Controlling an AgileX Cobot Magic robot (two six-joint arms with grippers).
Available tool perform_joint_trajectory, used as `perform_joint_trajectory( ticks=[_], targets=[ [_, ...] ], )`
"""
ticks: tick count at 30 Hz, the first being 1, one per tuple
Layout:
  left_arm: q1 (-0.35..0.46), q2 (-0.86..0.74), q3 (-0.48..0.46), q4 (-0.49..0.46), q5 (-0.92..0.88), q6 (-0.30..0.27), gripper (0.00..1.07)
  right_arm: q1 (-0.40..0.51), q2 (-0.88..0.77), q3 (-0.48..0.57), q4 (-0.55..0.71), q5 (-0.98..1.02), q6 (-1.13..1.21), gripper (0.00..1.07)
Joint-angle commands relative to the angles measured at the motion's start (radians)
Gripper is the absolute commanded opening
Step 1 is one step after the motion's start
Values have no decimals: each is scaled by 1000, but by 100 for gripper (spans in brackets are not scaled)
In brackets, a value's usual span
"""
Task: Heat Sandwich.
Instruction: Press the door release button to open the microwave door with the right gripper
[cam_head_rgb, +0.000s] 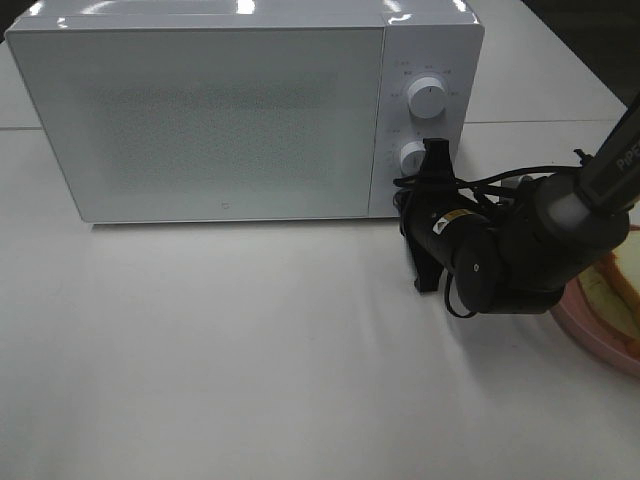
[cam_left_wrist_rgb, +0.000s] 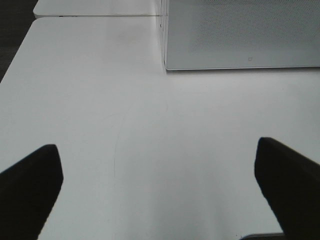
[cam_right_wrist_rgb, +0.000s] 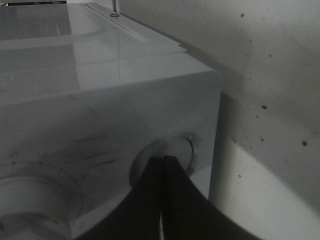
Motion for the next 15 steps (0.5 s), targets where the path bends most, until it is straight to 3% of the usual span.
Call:
perform_joint_trajectory(
  ticks=[1,15],
  targets=[
    [2,-29,3,-2,-3,-9,101,-8,-13,-13,6,-76,-17,1],
    [2,-29,3,-2,-3,-9,101,-8,-8,-61,54,-126,-39,1]
  ],
)
